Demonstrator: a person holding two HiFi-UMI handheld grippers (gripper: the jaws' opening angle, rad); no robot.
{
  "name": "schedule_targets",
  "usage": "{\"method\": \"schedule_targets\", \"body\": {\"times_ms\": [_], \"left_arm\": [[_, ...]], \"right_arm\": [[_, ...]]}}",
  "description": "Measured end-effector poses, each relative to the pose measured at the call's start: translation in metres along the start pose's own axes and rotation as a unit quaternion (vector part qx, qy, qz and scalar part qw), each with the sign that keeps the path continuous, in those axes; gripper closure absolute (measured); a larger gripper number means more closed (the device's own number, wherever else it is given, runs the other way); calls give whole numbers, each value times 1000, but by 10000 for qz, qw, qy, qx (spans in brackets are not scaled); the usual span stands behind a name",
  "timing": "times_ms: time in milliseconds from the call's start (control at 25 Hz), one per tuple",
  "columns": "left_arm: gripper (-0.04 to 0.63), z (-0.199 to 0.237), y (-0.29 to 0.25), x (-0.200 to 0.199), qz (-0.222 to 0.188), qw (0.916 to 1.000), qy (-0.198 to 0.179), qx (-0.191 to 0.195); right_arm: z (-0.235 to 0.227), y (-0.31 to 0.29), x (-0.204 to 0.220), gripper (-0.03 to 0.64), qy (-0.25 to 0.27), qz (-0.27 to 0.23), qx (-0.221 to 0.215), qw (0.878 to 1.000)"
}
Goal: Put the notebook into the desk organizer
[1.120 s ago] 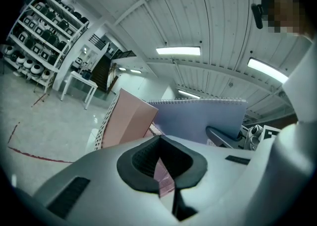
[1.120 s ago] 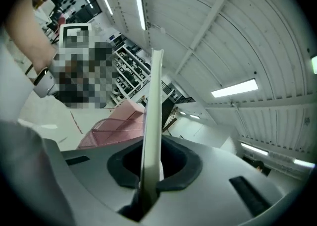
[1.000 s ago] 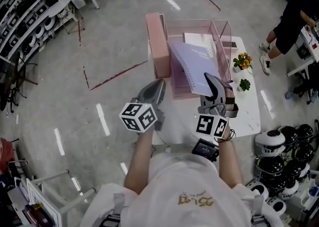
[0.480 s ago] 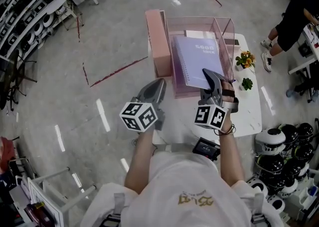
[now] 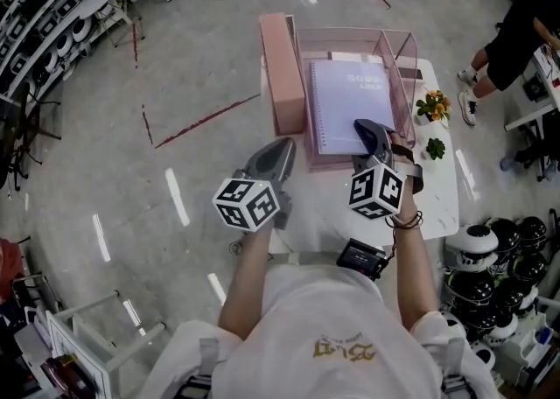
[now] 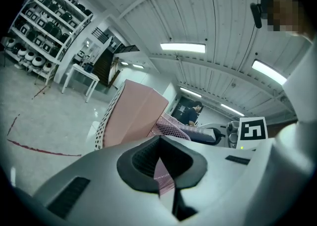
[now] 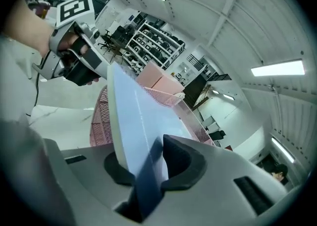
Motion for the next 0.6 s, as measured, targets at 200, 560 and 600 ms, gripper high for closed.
{"method": "schedule_targets", "body": {"times_ms": [200,560,600], "left_arm": [[577,-8,-1,1,58,9995,-96,280],[478,-49,-4,7,264,9895,-637,1267],[428,-53,-5,7,289,9881,-622,1379]], "right_arm": [[0,-8,-3,487,-36,88,-221,9997],[3,-8,-4,449,-149,121,-291,9994],[3,-9,-4,449,-177,117,-292,9993]]}}
Point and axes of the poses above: the fingertips, and each gripper's own axes: y backward along the fingers, z to its left, x out of its underside, the point moved 1 cm from there along y, backward along the fingers, and after that the axes turned 1 degree about x, right-handed, at the moved point
